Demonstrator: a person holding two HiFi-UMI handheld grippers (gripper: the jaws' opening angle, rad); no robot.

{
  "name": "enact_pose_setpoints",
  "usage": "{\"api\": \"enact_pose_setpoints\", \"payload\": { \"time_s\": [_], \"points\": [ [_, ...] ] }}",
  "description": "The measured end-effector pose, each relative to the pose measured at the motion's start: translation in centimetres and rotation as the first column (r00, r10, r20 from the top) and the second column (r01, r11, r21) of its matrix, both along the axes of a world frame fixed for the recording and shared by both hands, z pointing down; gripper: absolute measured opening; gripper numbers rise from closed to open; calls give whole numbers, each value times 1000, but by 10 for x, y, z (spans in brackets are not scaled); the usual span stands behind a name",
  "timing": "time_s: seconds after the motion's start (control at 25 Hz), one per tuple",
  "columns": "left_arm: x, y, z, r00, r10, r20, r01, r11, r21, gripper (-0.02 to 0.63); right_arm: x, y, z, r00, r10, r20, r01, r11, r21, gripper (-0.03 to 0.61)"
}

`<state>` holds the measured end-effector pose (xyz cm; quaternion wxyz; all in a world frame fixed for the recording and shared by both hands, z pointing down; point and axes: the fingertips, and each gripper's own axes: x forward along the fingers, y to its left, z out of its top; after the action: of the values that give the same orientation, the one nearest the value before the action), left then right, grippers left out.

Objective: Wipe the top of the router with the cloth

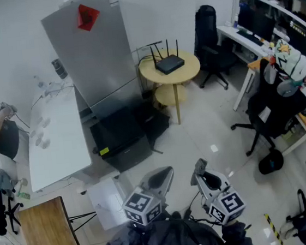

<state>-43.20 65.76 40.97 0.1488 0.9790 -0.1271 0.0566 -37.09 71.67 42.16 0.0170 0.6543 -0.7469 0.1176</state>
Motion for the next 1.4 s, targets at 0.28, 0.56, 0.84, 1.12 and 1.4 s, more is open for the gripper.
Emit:
{"api": "enact_pose_setpoints", "payload": {
  "time_s": [0.28, 0.56, 0.84, 1.12, 1.4],
  "points": [
    [29, -25, 9, 1000, 6, -3, -6, 1000, 4, 2, 29, -24, 9, 1000, 8, 3, -8, 1000, 2, 72],
    [73, -98, 15, 1000, 16, 1, -16, 999, 42, 2, 73, -87, 23, 1000, 27, 4, -27, 1000, -15, 72],
    [140, -196, 19, 999, 51, -2, -51, 998, 29, 2, 139, -178, 29, 998, 61, -6, -61, 998, -26, 72],
    [205, -345, 7, 997, 71, 4, -71, 997, -1, 2, 209, -325, 4, 995, 99, -11, -99, 992, -75, 72],
    [257, -435, 4, 998, 70, 0, -70, 997, -15, 2, 259, -410, -4, 995, 95, -22, -97, 992, -81, 72]
  ]
}}
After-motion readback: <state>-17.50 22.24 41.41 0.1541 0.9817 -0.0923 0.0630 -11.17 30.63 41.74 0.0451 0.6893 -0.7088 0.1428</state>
